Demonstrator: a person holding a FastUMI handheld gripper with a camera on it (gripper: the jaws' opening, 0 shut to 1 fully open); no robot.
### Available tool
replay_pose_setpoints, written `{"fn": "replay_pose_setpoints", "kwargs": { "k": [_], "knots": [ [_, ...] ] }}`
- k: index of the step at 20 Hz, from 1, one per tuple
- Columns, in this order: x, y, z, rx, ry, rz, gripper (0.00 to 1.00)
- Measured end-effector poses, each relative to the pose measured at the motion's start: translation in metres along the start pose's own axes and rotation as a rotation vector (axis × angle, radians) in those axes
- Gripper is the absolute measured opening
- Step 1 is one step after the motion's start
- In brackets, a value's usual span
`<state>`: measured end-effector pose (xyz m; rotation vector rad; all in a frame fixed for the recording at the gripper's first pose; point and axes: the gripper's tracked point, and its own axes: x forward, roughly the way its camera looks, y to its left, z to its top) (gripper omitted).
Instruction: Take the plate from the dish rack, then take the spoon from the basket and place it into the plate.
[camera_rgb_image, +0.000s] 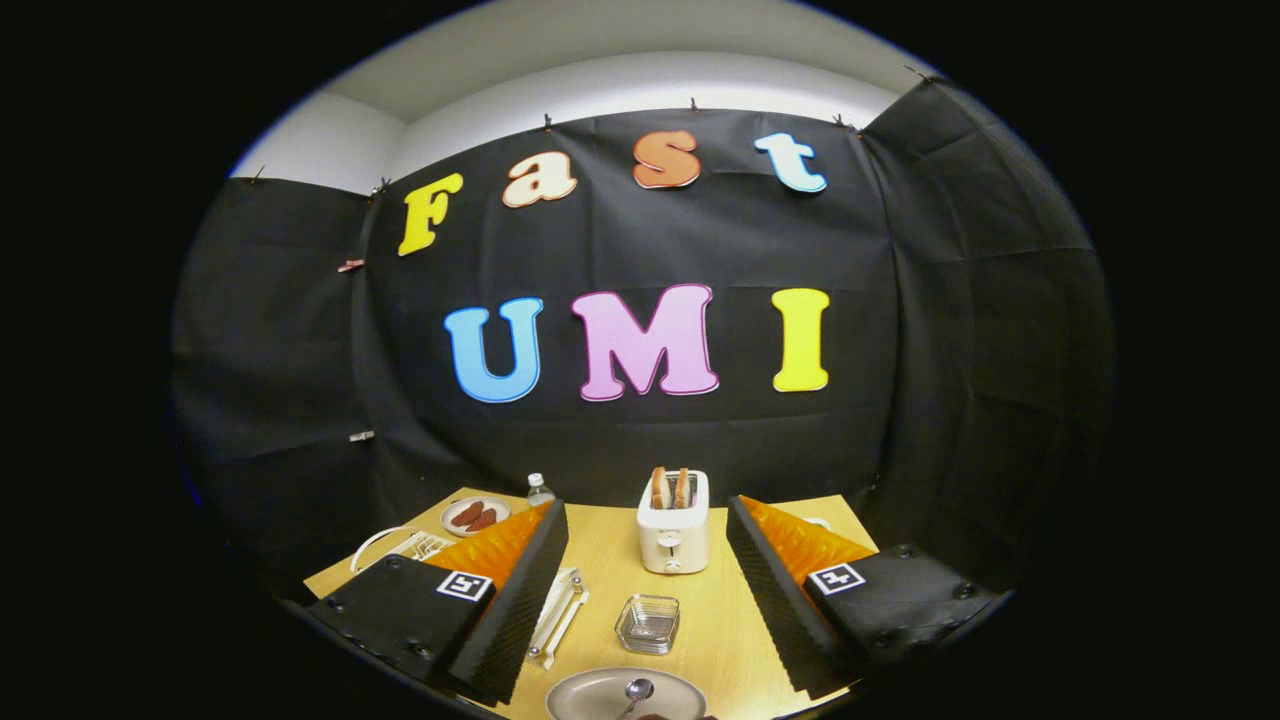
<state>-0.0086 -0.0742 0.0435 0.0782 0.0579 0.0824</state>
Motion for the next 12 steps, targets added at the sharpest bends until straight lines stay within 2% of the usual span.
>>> {"fn": "replay_pose_setpoints", "kwargs": {
  "k": [4,12],
  "knots": [
    [-0.008,-0.001,0.003,0.009,-0.027,-0.064,0.98],
    [-0.023,0.021,-0.006,0.011,0.002,-0.075,0.98]
  ]
}}
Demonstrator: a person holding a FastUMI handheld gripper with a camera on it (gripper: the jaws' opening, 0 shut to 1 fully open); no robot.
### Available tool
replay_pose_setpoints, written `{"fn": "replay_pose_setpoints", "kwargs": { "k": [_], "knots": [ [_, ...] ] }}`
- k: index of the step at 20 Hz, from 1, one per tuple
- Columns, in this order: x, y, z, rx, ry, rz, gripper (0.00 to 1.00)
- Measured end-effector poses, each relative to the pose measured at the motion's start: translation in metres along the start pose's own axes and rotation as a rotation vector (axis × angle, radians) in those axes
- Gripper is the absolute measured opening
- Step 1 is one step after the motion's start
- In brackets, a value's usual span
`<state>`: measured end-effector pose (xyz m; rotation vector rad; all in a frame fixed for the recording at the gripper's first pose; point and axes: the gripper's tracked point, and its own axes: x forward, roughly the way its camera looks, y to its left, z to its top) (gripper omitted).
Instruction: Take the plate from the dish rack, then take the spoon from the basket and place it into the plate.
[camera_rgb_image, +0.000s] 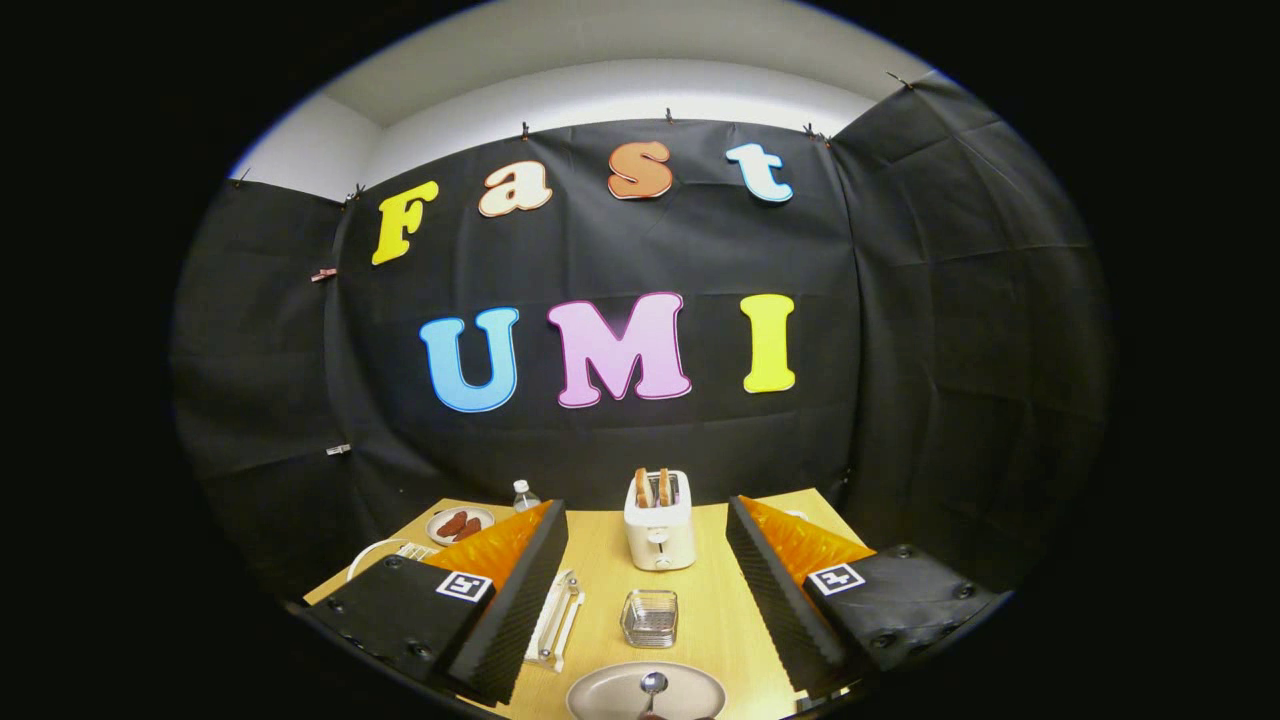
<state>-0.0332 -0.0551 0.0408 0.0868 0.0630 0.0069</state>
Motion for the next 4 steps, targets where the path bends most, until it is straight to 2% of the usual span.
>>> {"fn": "replay_pose_setpoints", "kwargs": {
  "k": [4],
  "knots": [
    [-0.002,0.0067,0.0033,0.003,0.003,0.007,0.98]
  ]
}}
